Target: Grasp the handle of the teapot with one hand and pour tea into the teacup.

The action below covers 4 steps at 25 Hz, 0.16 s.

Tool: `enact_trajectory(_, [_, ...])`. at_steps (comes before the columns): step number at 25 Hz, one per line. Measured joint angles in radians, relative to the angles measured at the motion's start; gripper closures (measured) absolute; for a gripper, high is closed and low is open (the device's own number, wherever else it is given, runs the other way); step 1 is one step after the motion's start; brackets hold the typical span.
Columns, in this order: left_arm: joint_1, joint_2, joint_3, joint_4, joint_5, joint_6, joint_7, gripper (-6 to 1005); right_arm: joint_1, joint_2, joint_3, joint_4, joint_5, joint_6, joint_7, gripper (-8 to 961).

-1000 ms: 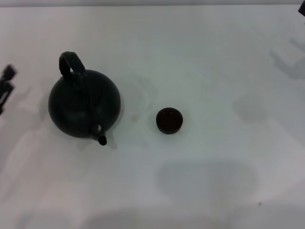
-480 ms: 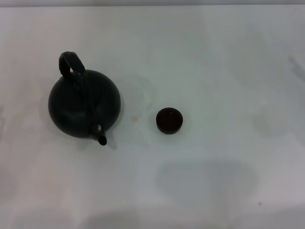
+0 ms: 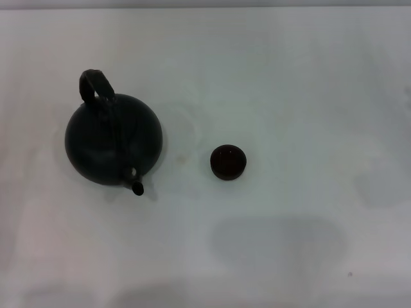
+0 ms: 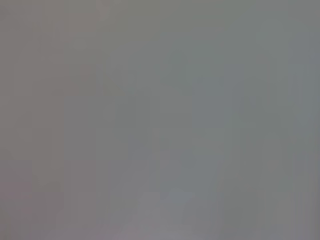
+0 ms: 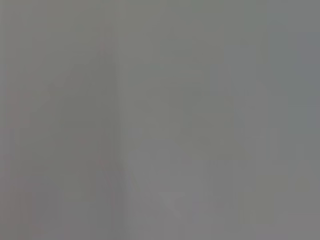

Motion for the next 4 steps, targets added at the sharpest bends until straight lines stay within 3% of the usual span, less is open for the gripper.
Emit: enact_trajectory(4, [-0.004, -0.002, 0.000, -0.029, 0.000, -0.005, 0.019, 482, 0.001, 0.000, 0.000, 0.018, 0.007, 0.001, -0.038, 104])
